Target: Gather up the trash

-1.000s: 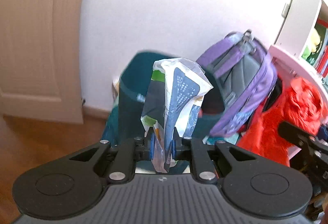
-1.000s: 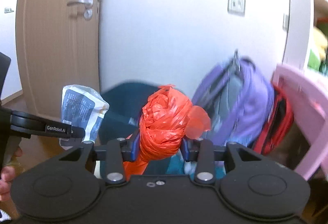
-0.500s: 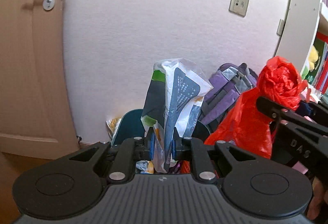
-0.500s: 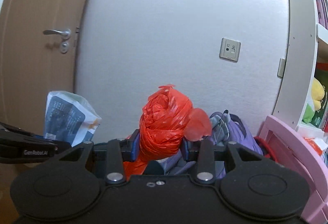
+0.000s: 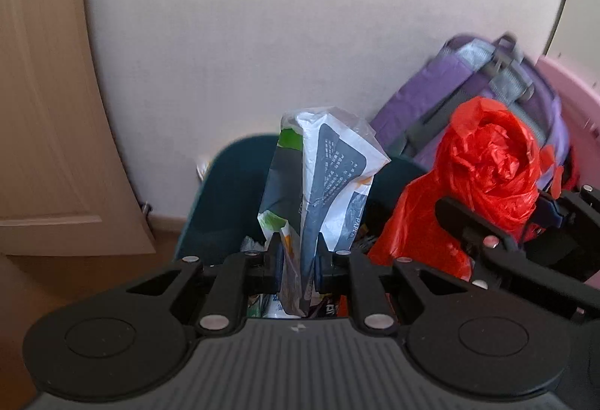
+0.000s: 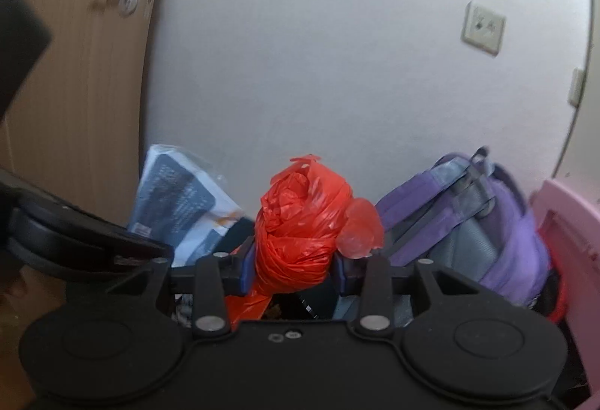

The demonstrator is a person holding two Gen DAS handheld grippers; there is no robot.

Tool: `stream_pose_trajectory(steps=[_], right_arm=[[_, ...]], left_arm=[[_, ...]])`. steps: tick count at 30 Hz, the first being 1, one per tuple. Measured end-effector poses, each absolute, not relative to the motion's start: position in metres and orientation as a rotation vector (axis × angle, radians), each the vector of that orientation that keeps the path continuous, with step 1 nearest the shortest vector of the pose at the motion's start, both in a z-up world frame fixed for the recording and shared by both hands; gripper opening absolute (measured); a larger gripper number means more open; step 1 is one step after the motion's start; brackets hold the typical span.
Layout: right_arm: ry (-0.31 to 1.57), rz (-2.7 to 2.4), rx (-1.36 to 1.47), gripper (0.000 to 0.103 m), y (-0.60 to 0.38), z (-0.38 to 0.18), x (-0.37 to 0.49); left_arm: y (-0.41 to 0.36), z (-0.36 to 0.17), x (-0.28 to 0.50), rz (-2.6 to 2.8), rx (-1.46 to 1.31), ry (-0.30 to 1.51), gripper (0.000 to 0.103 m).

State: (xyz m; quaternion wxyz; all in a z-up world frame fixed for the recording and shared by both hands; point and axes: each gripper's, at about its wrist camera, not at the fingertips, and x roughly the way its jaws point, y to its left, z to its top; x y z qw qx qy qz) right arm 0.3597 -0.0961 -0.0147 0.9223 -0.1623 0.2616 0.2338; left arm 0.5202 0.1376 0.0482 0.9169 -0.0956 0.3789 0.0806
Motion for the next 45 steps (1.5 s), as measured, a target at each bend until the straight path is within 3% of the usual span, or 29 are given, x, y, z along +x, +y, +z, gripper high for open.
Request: stream_pose_trajectory(steps=[17,21,24,27,29,31,36,40,45], right_arm=[[0.698,0.632,-0.461,0.041,-0.075,-0.067,0.363],[0.707,0.646,-0.476,0.049,-0.075,-0.067,0.359],[0.69,0.648,-0.493,0.064,-0.075,-0.063,0.357],[0.684,0.64,-0.481,0.065,-0.078,-0.057,0.356],[0.676,0.635,-0.474,0.067,-0.08,-0.053,0.354],[0.669,0.632,-0.465,0.069,-0.084,-0.047,0.351],[0.642,0.617,-0.426,0.075,-0.098,-0.028,0.338],[0.62,0.609,-0.382,0.081,-0.113,-0.011,0.325],[0.591,0.603,-0.32,0.086,-0.133,0.011,0.303]], left_arm=[[0.145,-0.001,0.565,0.162,-0.187,0.956,0.015],[0.15,-0.005,0.562,0.157,-0.206,0.966,0.019],[0.152,-0.004,0.557,0.157,-0.208,0.964,0.027],[0.153,0.002,0.548,0.155,-0.215,0.944,0.038],[0.153,0.009,0.542,0.159,-0.22,0.922,0.058],[0.151,0.017,0.534,0.16,-0.213,0.887,0.064],[0.144,0.037,0.511,0.162,-0.173,0.839,0.064],[0.141,0.055,0.488,0.164,-0.156,0.789,0.074],[0.135,0.075,0.454,0.163,-0.123,0.744,0.074]])
